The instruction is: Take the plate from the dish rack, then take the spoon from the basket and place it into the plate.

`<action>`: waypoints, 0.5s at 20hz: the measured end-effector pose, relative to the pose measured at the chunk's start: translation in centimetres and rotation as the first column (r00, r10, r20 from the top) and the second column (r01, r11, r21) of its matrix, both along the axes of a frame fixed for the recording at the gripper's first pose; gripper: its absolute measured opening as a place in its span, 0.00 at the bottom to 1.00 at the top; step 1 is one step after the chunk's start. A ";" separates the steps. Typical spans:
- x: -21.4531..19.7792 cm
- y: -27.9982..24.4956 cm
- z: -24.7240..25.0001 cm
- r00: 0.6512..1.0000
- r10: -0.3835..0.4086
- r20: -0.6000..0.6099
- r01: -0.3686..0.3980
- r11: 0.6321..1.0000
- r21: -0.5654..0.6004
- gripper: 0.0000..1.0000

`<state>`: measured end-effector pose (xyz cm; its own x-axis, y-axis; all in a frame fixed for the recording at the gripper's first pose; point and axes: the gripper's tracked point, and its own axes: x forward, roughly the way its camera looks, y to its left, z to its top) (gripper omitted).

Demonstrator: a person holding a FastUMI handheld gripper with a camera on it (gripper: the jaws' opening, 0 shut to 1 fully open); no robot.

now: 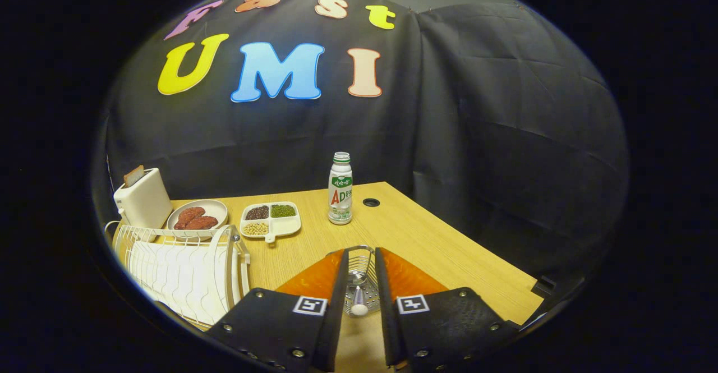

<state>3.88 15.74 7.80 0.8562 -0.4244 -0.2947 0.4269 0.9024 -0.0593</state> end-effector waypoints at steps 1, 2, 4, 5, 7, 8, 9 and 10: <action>-0.1 -0.1 -0.6 1.000 0.006 -0.008 -0.006 1.000 0.000 0.34; -0.2 -0.1 -1.0 1.000 0.017 -0.014 -0.017 1.000 0.001 0.34; -0.1 0.1 -1.7 0.999 0.050 -0.010 -0.050 0.999 0.005 0.35; 0.0 0.5 -1.8 0.997 0.076 0.005 -0.076 0.997 0.009 0.35; 0.3 0.5 -2.5 0.994 0.104 0.016 -0.104 0.995 -0.004 0.34; 0.5 0.4 -3.1 0.993 0.117 0.011 -0.117 0.993 -0.010 0.35; 0.6 0.4 -3.7 0.992 0.129 0.009 -0.129 0.991 -0.018 0.34; 0.9 0.3 -4.0 0.990 0.144 0.010 -0.143 0.989 -0.023 0.34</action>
<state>4.75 16.08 3.77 0.9120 -0.3033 -0.2760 0.2939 0.9528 -0.0758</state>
